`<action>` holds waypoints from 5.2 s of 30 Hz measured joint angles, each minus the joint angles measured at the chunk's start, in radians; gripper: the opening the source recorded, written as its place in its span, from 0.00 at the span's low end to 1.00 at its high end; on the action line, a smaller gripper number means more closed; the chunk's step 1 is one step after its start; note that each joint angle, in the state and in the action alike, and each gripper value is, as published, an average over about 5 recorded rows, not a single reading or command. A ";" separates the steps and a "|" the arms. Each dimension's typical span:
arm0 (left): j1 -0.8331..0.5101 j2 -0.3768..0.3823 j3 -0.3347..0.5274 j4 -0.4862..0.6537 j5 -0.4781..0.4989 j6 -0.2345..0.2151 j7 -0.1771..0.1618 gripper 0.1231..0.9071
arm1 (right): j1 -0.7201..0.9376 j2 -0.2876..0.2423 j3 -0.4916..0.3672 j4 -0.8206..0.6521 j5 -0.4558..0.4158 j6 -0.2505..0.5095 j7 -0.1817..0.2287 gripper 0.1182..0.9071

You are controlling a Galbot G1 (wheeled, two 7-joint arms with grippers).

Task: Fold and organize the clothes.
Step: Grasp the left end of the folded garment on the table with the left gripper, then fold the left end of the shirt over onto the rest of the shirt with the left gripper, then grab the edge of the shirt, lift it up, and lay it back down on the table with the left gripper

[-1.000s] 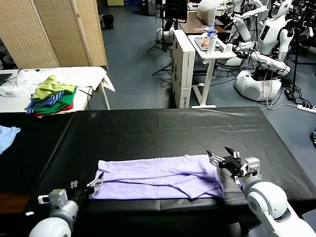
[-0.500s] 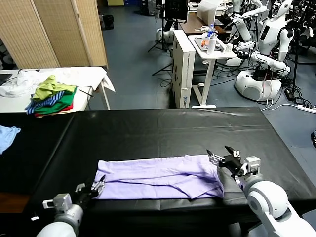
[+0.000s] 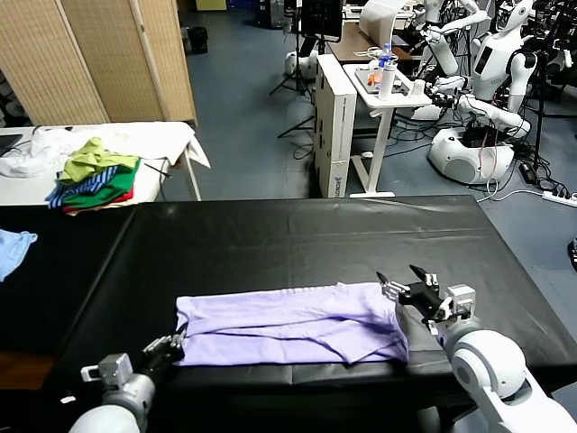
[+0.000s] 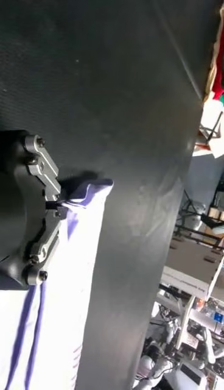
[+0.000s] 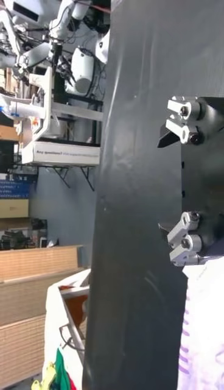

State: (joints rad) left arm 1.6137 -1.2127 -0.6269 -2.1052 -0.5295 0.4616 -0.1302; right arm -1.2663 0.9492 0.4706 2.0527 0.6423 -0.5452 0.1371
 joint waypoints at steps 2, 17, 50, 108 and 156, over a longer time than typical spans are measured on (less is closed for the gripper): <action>0.008 0.015 -0.010 -0.013 0.050 -0.011 0.006 0.07 | -0.001 0.003 0.002 0.000 -0.001 0.004 0.001 1.00; 0.119 0.209 -0.224 -0.034 0.214 -0.085 0.023 0.07 | -0.025 0.039 0.006 0.000 -0.018 0.010 0.002 1.00; -0.092 -0.031 0.262 -0.211 -0.190 0.043 -0.160 0.07 | -0.211 0.114 0.116 0.029 -0.128 0.087 -0.019 1.00; -0.129 -0.242 0.437 -0.042 0.062 -0.008 -0.061 0.29 | -0.086 0.055 -0.017 0.016 -0.109 0.070 -0.044 1.00; -0.039 -0.135 0.135 -0.128 0.175 -0.095 -0.060 1.00 | 0.191 0.167 -0.432 -0.123 0.008 0.029 -0.013 0.07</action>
State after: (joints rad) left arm 1.5751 -1.3481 -0.4916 -2.2331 -0.3548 0.3668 -0.1897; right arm -1.0752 1.1165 0.0390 1.9295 0.6502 -0.5158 0.1246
